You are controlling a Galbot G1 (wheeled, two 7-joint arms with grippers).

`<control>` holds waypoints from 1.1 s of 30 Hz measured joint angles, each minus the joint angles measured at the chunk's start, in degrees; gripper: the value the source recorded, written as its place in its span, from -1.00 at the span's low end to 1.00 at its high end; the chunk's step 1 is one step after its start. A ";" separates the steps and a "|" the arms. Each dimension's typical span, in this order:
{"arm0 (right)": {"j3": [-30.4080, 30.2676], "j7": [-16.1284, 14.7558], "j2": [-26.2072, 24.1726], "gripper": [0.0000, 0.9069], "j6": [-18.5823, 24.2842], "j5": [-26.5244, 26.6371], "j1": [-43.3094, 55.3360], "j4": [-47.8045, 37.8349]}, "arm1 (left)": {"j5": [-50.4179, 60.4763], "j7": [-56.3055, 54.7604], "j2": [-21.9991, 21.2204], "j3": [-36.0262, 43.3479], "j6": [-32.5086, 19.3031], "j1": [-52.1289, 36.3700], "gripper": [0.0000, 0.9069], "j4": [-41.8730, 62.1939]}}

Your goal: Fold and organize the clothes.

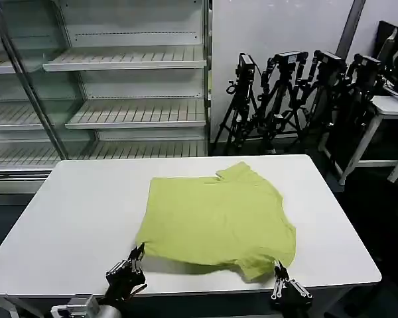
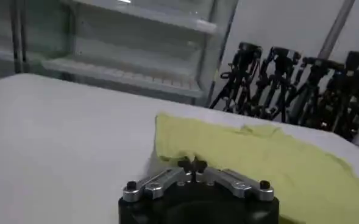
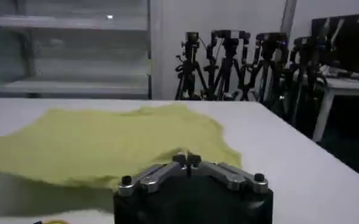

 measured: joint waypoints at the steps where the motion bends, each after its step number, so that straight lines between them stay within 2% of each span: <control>1: 0.20 0.00 -0.21 -1.00 -0.09 0.45 0.68 -0.29 | -0.18 0.06 0.22 0.01 -0.14 -0.17 -0.93 -0.02; 21: -0.27 -0.73 -8.21 -1.00 -2.98 10.21 17.27 -9.73 | -3.27 0.50 3.01 1.57 -1.67 -7.60 -0.93 5.64; 33: -2.74 -1.40 -11.26 -1.00 -4.57 12.41 26.88 -16.45 | -4.78 0.11 4.50 2.25 -1.45 -13.77 -0.93 10.67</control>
